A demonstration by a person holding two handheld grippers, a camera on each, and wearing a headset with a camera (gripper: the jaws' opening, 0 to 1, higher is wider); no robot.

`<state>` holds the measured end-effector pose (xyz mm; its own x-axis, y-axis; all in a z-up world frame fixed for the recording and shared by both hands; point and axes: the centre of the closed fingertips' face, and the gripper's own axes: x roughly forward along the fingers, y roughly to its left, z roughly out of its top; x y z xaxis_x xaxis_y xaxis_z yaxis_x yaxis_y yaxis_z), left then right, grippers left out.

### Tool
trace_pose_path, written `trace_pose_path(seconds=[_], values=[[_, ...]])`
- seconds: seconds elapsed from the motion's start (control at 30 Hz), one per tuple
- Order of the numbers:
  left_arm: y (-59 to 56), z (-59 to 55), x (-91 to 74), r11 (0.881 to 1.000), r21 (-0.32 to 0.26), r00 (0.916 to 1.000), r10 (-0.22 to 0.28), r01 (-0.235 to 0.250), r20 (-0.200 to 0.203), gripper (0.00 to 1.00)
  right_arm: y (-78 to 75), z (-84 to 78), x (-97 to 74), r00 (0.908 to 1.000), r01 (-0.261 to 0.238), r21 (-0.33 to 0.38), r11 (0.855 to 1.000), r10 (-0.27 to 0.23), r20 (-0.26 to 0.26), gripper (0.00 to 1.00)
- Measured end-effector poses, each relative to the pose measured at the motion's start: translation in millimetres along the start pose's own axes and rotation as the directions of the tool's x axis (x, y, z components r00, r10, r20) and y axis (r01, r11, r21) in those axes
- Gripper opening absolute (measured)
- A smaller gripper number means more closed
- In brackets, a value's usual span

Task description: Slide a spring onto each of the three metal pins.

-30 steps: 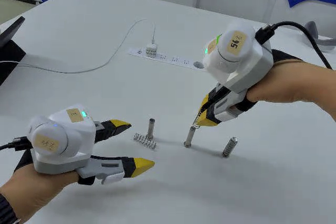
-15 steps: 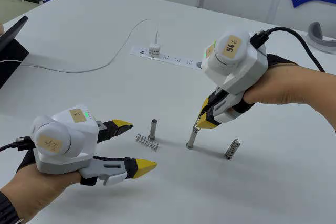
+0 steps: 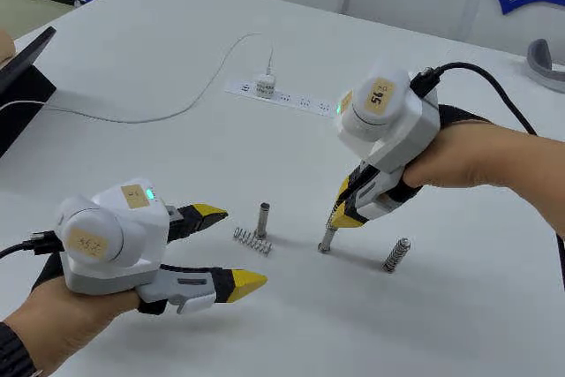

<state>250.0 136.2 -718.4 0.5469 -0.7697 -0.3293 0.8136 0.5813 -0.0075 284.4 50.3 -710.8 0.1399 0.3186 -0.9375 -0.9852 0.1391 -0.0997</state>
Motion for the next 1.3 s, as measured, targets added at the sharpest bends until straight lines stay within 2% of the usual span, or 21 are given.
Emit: trace_pose_path(seconds=[0.53,1.13,1.3], values=[[0.2,-0.1,0.5,1.0,-0.001,1.0,0.003,-0.003,0.0,0.6,-1.1,-12.9,31.4,0.9992,-0.025,0.033,0.999,0.026,-0.03,0.12],[-1.2,0.1,-0.4,1.0,-0.004,1.0,0.001,-0.001,-0.004,0.6,-0.6,-16.6,37.5,0.9993,-0.015,0.033,0.999,0.016,-0.033,0.13],[-1.9,-0.2,-1.3,1.0,-0.002,1.0,0.001,-0.001,-0.006,0.6,1.2,-15.0,37.1,0.9997,-0.012,0.028,1.0,0.013,-0.023,0.18]])
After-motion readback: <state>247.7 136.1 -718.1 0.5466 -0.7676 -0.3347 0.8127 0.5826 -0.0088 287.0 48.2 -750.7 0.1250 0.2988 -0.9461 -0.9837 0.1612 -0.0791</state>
